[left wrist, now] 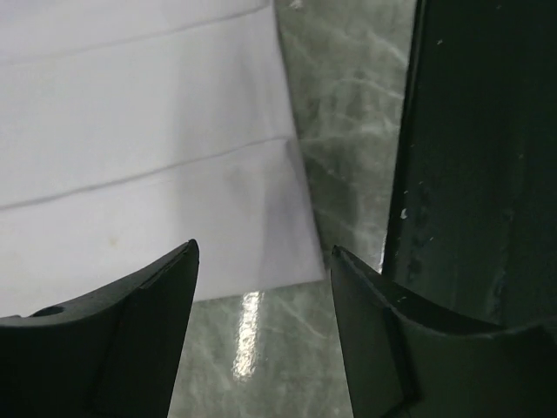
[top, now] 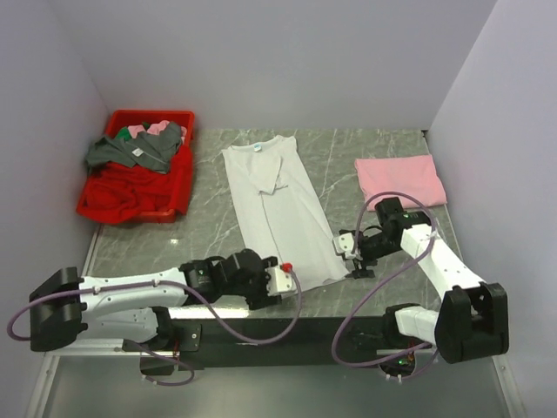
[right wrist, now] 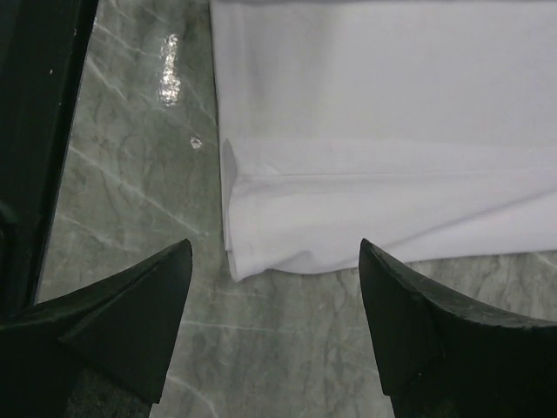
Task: Fold and stack the t-shirts
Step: Fold the tshirt
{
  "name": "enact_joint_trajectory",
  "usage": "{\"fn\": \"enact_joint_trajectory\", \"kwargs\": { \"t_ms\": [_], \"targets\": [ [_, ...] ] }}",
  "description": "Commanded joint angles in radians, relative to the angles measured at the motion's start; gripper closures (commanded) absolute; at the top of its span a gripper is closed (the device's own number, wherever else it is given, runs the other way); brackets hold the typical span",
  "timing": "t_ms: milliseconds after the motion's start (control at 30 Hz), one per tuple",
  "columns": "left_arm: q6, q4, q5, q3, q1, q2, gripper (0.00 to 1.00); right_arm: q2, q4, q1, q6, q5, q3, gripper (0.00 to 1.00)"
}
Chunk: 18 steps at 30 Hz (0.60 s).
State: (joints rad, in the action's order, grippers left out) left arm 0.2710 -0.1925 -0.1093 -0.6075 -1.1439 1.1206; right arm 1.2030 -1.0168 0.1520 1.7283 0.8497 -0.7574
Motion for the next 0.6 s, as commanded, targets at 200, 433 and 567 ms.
{"fn": "enact_joint_trajectory", "kwargs": {
  "t_ms": [200,433,567],
  "targets": [
    [-0.036,0.105,0.197,-0.044,-0.165,0.223,0.31,-0.083,0.000,-0.063,0.010,0.046,0.059,0.17],
    [-0.042,0.082,0.289,-0.083,-0.165,0.343,0.38,-0.097,0.038,-0.063,-0.013,0.022,0.084,0.17],
    [-0.033,0.067,0.339,-0.075,-0.165,0.404,0.50,-0.097,0.058,-0.060,0.011,0.005,0.104,0.17]
  ]
}}
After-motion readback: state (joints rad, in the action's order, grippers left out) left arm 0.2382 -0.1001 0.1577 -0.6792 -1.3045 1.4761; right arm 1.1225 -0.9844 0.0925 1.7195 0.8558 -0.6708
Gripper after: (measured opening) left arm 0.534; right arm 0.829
